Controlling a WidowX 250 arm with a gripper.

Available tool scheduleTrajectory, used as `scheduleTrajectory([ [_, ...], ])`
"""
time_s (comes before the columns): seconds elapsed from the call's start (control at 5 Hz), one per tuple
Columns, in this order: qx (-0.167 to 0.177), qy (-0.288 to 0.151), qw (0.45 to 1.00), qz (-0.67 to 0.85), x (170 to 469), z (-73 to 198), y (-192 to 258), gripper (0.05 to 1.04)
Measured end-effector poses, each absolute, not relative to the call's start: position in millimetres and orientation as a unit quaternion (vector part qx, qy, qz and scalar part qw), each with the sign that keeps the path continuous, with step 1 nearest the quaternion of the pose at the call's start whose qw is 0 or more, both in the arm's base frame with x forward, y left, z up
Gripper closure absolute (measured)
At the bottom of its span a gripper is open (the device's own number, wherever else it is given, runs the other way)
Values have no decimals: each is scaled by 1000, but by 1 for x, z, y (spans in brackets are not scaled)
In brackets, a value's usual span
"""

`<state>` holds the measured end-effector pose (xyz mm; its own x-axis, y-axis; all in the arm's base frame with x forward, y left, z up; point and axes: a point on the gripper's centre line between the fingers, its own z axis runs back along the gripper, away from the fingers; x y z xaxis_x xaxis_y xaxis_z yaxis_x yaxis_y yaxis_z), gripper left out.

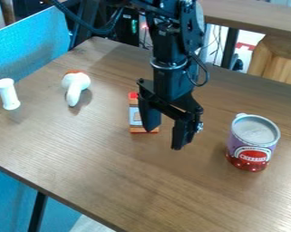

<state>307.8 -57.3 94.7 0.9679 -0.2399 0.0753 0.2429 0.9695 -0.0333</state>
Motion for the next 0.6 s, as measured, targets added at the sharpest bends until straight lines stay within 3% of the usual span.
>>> scheduleTrajectory([
  [0.2, -20, -19, 992, -124, 306, 87, -57, 83],
  [0.4, -42, 31, 988, -146, 306, 95, -45, 83],
  [0.6, -45, 42, 977, -202, 313, 105, -20, 83],
])
